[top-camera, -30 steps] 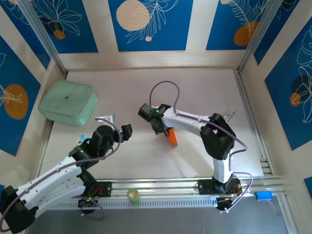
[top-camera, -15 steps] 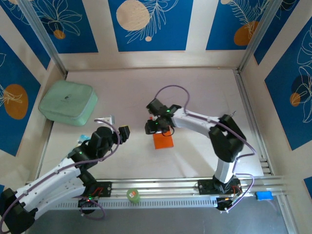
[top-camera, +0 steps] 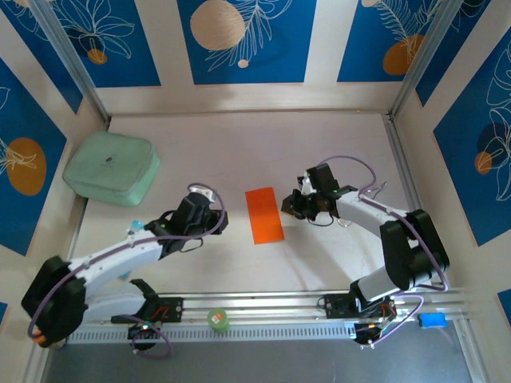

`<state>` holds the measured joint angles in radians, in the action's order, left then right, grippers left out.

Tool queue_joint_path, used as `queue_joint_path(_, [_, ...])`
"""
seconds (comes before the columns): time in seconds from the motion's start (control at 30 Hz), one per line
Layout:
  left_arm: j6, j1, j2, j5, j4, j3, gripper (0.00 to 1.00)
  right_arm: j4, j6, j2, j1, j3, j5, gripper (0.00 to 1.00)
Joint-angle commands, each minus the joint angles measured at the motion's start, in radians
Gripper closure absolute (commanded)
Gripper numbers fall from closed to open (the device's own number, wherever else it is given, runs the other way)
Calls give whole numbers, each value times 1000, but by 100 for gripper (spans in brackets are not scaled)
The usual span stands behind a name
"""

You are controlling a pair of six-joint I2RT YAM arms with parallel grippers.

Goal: Fold a paper plane with a square sheet of paper (pick it up from the middle)
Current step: Turn over the paper at the center of the table, then third fold the triangle at the center of the table.

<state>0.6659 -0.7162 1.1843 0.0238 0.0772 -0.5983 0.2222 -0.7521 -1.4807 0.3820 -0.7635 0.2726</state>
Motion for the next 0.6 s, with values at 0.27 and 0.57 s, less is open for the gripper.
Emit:
queue_joint_path(0.27, [104, 11, 306, -345, -190, -129, 79, -99, 0, -99, 25, -6, 122, 89])
queue_joint_path(0.57, [134, 11, 354, -343, -212, -121, 73, -121, 11, -178, 34, -35, 142, 88])
